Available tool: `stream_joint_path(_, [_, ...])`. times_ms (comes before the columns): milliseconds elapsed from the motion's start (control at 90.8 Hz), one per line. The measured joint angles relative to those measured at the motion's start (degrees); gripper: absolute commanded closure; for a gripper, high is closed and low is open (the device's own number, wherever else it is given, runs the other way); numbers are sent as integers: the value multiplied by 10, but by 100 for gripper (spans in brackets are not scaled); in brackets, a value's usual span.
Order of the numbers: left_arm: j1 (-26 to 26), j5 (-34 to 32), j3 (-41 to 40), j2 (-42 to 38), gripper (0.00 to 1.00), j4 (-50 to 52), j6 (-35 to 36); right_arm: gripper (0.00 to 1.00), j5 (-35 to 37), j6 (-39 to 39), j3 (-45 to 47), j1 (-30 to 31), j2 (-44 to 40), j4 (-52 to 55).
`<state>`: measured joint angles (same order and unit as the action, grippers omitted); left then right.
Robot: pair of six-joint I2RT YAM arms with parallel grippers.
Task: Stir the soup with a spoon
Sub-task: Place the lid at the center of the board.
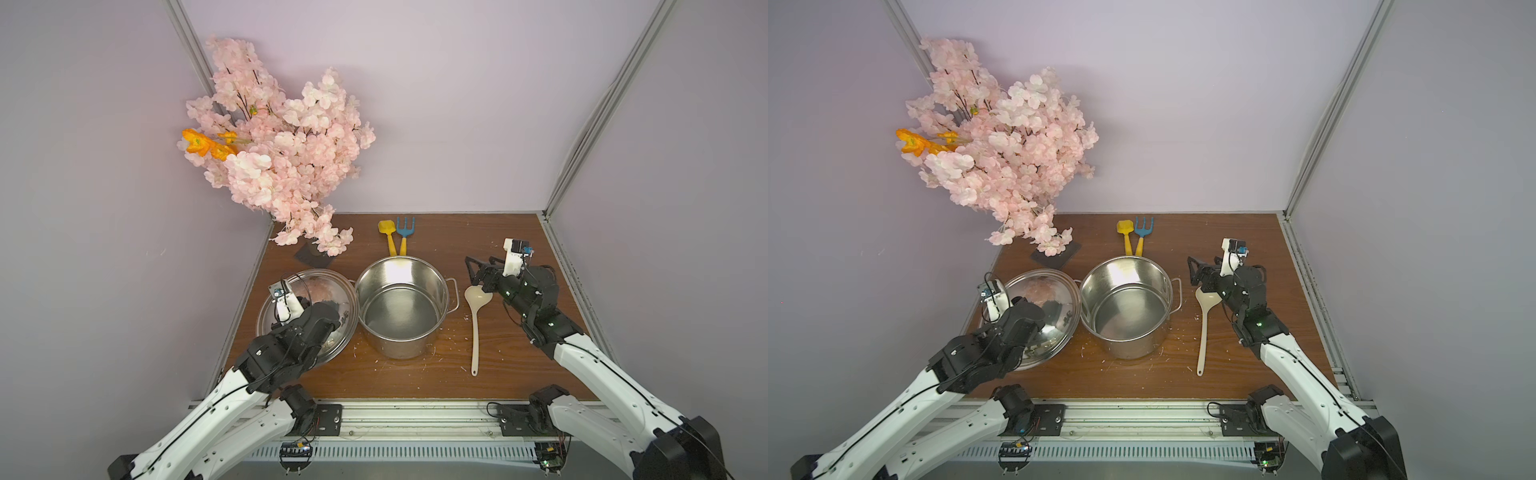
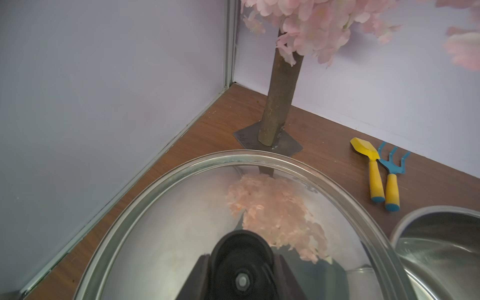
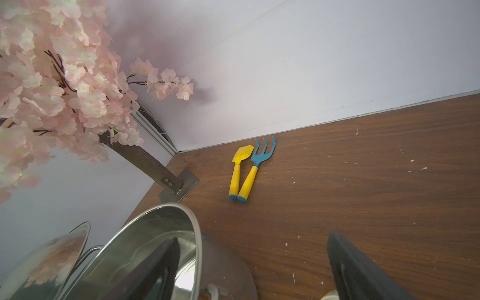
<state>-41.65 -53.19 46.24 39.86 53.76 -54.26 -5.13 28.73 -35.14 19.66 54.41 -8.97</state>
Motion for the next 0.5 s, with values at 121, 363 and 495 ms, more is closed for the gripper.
stream_joint_path(121, [24,-9,-19,24,61,-21,-58,7,0,0,0,0,0,0])
stream_joint_path(363, [61,-15,-43,-11,61,-28,-110,7,6,0,11,0,-2,-7])
stream_joint_path(495, [73,-23,-29,-38,61,-10,-93,7,8,0,15,0,-2,-9])
